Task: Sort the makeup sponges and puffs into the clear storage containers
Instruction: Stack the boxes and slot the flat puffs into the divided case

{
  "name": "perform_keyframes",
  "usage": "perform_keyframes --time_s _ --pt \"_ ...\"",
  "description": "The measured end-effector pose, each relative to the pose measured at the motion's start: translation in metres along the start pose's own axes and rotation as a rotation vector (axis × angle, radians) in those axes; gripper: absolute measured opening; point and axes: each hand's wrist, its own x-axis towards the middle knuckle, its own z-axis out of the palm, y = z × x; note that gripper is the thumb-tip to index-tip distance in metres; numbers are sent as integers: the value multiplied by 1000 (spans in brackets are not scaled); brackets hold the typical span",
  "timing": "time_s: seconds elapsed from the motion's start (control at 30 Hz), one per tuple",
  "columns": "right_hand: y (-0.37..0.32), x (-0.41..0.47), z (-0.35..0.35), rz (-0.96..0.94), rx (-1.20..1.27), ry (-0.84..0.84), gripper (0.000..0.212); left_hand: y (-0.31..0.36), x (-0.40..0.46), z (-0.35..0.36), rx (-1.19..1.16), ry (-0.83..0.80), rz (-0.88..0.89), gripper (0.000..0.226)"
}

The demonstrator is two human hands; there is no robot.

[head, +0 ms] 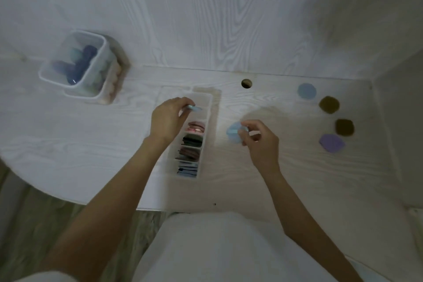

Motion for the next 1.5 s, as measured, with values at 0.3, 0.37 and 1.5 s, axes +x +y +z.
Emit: perform_keyframes --time_s 0.3,0.37,1.5 --pt "-18 31 18 59 -134 79 28 -13 5 33 69 -444 101 37" --pt "-22 38 28 24 -180 53 23 -14 1 33 51 -390 108 35" --pt "30 83 -33 -186 -541 -12 16 41 2 65 -58 -210 242 22"
